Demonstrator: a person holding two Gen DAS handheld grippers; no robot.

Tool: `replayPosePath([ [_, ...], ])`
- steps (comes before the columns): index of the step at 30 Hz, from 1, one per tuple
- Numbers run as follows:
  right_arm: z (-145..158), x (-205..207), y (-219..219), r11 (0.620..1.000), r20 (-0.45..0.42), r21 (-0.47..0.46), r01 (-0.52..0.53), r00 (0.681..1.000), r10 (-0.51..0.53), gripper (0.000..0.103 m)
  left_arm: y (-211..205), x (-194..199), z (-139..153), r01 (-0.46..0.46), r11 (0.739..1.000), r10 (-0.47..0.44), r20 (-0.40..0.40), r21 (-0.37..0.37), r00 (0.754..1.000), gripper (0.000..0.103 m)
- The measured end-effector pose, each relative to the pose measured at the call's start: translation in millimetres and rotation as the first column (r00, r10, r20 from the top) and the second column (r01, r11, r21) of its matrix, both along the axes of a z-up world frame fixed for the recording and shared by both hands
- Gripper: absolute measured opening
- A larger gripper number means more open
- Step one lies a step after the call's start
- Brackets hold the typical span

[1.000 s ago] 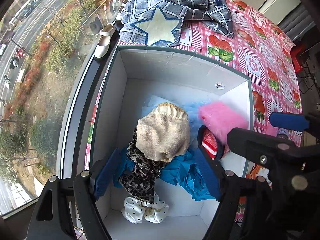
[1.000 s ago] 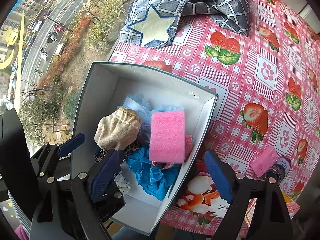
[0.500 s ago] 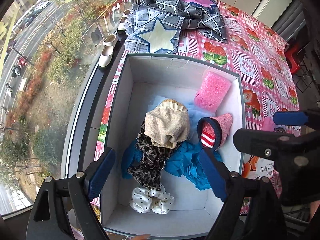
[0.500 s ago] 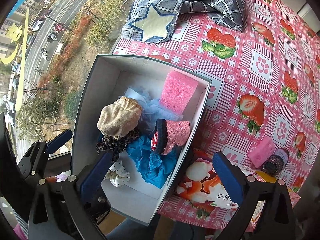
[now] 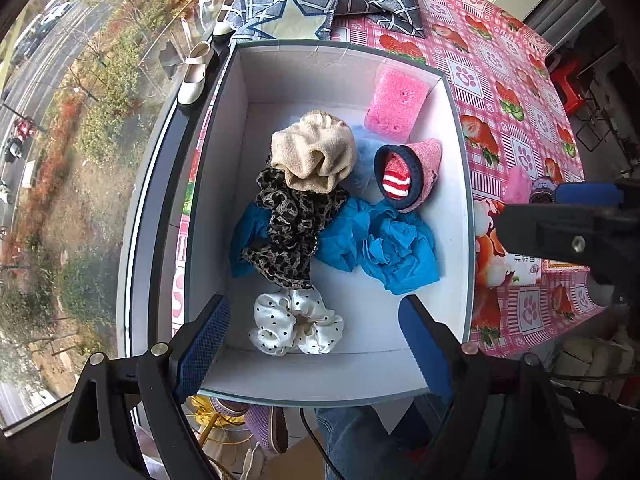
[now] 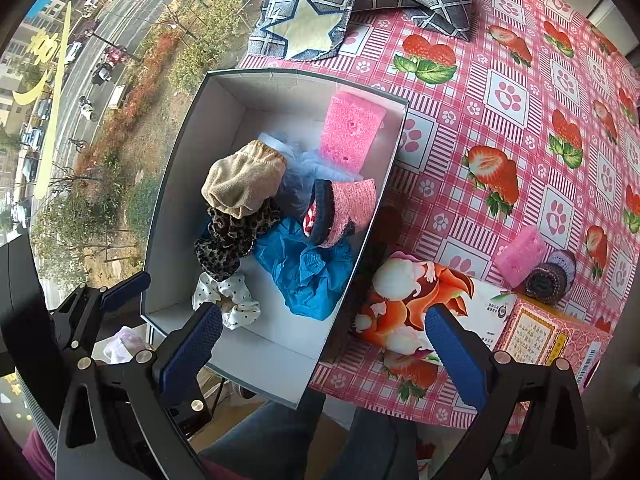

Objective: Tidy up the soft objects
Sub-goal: 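Raise both open tools away from the box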

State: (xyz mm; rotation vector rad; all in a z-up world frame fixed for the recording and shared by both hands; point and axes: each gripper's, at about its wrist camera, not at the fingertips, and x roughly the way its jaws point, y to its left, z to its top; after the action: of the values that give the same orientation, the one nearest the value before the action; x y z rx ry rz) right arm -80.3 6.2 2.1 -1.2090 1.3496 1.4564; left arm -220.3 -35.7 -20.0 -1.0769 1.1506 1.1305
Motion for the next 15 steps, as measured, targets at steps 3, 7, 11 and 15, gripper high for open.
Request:
replayPosePath([
  [3,-2.3,2.6,-8.2,1.000,0.001,-0.009,0.030,1.000,-0.030,0.102,-2.0,-1.0,1.7,-0.001,1.000,0.001,0.000,0.001,1.000,0.088],
  [7,-6.1,1.0,-16.5,0.999,0.006,-0.027,0.036,0.999,-0.036,0.102,-3.6,-0.2,3.4,0.008,1.000,-0.008,-0.001,0.005,1.000,0.088],
  [11,-2.2,-0.3,-19.5,0.999,0.006,-0.015,0.043,0.999,-0.043,0.102,-4.2,1.2,7.2,0.026,1.000,-0.026,-0.002,0.017,1.000,0.088],
  [15,0.3,0.9,-20.9,0.998,0.006,-0.009,0.056,0.998,-0.056,0.102,-4.5,1.5,9.1,0.033,0.999,-0.033,0.000,0.021,0.999,0.088],
])
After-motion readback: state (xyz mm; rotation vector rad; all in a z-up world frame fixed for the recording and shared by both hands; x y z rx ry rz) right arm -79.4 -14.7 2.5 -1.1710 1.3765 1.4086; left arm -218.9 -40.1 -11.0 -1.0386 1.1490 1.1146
